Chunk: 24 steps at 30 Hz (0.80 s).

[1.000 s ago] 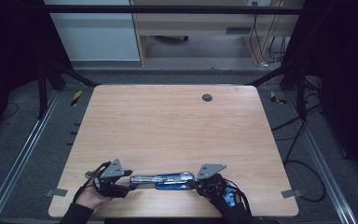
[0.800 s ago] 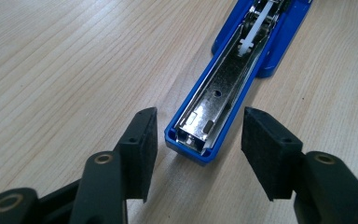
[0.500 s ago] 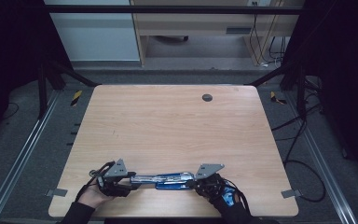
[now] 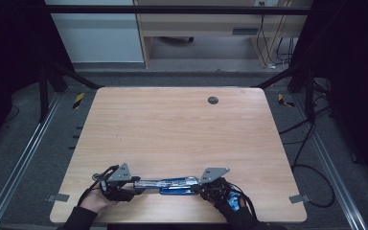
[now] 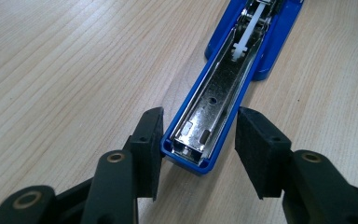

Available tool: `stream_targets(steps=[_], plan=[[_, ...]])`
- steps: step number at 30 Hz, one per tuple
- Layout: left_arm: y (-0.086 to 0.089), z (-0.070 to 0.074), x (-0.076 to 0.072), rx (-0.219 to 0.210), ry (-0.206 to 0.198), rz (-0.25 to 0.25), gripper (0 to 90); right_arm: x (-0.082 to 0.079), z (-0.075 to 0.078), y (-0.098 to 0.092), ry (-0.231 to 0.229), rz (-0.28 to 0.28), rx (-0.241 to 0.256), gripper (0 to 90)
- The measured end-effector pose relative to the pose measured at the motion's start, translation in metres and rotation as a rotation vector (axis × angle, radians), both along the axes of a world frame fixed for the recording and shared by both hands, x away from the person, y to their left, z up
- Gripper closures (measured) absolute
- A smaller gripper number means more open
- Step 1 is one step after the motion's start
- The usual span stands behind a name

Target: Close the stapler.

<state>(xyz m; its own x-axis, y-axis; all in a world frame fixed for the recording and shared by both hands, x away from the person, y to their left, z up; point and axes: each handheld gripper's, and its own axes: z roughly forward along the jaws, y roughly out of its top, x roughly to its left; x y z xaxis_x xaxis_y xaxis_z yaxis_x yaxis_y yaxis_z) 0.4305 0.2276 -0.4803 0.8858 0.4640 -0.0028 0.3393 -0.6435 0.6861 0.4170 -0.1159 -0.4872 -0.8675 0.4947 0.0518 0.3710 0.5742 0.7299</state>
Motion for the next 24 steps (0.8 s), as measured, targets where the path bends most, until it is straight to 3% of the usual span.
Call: stream_targets(steps=[24], plan=[[-0.003, 0.012, -0.002, 0.029, -0.019, -0.010, 52.6, 0.001, 0.000, 0.000, -0.007, -0.002, -0.001, 90.0]])
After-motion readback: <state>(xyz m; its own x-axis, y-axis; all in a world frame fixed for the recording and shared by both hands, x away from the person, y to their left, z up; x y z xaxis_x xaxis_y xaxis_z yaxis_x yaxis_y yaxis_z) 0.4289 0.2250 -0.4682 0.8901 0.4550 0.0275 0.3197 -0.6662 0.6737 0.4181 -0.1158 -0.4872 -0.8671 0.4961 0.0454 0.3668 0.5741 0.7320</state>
